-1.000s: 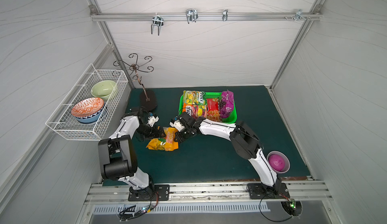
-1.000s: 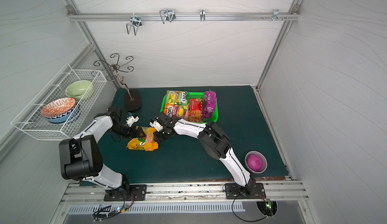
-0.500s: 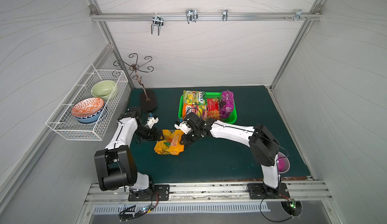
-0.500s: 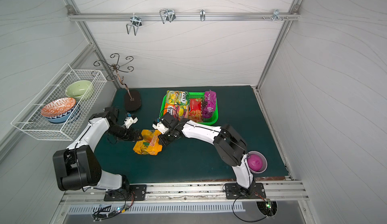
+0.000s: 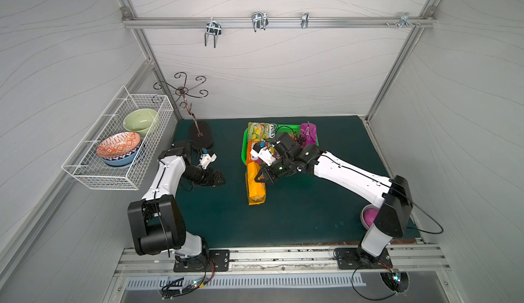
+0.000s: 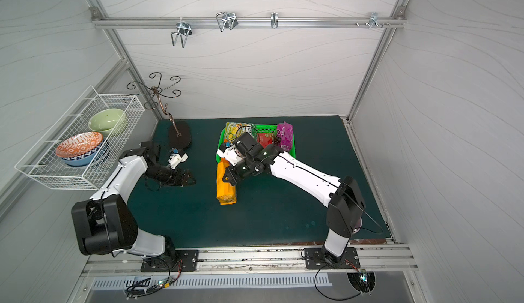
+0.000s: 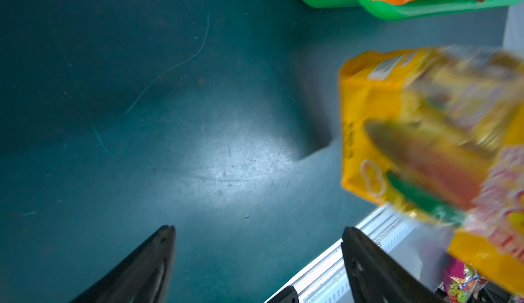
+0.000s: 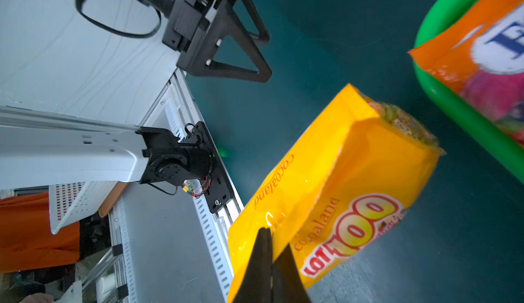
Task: Put the candies in the basket
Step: Pick up the candy at the center of the board.
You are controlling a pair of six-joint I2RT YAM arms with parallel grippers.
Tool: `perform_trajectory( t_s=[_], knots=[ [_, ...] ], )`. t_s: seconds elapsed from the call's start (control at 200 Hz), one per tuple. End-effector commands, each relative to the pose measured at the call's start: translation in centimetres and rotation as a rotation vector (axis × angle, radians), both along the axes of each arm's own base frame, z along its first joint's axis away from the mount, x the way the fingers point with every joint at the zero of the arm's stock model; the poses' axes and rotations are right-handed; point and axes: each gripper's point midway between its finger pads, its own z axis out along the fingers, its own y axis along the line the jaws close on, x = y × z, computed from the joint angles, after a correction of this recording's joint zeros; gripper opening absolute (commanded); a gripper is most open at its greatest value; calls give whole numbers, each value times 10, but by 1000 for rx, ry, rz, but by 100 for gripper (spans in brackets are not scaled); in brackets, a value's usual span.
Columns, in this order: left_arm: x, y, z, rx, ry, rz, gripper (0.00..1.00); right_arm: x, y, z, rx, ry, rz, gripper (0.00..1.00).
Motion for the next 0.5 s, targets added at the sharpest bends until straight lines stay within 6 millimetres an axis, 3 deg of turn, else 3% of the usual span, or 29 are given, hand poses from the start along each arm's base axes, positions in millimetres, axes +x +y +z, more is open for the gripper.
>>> perform_trajectory(
  t_s=[0.0,0.19,0.36,0.495],
  knots=[
    [5,-12,22,-64,-63,-31,95,-1,-28,72,141,-18,-9,0],
    [5,-26,34,-106,-111,-70,95,41,-78,105,198,-23,-179,0],
    [3,-42,31,-61,-113,-148,95,67,-101,133,262,-46,-241,0],
    [-3,-53,29,-46,-112,-209,95,81,-121,143,266,-74,-278,0]
  ],
)
